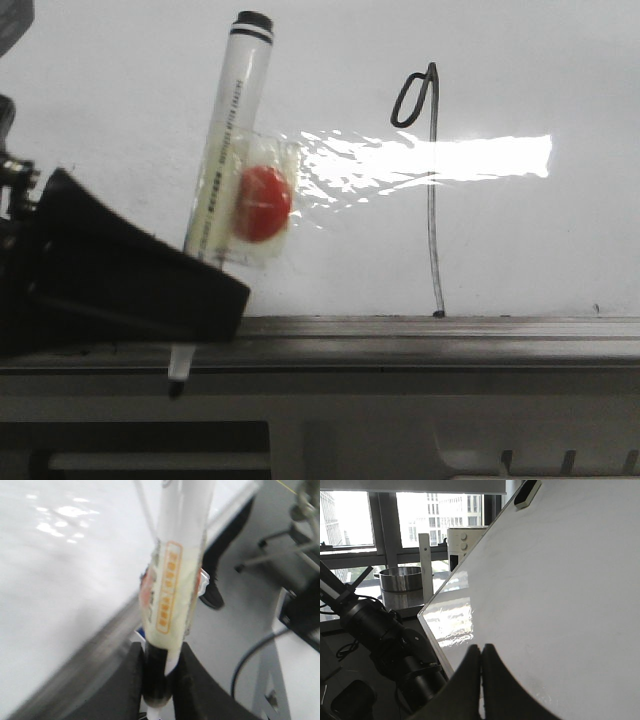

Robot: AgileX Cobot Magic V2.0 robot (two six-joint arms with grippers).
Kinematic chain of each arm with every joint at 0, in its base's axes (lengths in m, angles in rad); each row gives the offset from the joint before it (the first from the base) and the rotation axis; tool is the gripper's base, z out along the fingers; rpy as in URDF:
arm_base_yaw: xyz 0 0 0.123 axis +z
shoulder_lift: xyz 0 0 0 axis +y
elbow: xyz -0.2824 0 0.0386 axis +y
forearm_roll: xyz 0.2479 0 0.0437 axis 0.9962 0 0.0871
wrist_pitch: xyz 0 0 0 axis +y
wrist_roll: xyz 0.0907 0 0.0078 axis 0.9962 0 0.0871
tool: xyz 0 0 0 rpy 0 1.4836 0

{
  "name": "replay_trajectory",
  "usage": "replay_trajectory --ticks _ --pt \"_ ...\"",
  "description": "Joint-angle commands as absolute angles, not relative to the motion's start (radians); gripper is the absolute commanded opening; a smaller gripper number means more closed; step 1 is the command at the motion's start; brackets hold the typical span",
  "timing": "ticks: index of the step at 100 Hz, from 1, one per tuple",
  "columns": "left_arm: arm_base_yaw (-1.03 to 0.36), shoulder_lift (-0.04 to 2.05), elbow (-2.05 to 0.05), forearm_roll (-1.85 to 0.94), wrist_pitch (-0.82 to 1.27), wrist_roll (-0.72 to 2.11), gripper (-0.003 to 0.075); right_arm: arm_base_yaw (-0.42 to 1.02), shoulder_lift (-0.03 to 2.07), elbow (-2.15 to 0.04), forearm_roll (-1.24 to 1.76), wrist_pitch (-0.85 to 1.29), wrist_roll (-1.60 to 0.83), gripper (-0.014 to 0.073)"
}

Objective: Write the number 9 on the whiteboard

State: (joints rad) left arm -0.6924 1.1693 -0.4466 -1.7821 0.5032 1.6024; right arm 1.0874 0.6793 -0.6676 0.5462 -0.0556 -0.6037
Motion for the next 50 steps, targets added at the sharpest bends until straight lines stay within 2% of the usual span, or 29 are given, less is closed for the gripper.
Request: replay_trajectory --ticks 1,17,50 --pt "-0.699 1.158 -0.51 -1.865 0.374 1.473 -0.0019 1.091 0.672 -0.693 0.546 -0.125 -0.612 -0.0066" --pt "-0.757 1.162 -0.586 -1.865 0.18 1.471 -0.0019 1.091 0.674 -0.693 0.546 -0.125 -0.612 -0.0066" --pt "-0.773 1.295 -0.701 -1.865 0.053 1.365 -0.0019 1.091 0.674 -0.693 0.546 -0.128 -0.63 -0.0066"
